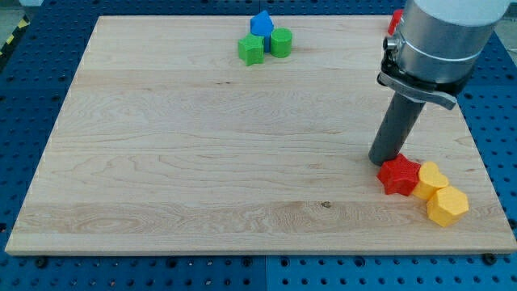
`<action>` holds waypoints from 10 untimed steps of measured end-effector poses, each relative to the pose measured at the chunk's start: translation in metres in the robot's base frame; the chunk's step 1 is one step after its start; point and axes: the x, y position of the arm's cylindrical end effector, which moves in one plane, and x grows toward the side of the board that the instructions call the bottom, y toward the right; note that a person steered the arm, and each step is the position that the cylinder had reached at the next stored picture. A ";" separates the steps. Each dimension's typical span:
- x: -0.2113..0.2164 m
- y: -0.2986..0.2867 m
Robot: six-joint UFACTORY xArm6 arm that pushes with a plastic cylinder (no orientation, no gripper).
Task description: Move your arm to the top right
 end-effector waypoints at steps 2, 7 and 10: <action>0.025 -0.010; -0.168 -0.037; -0.320 -0.028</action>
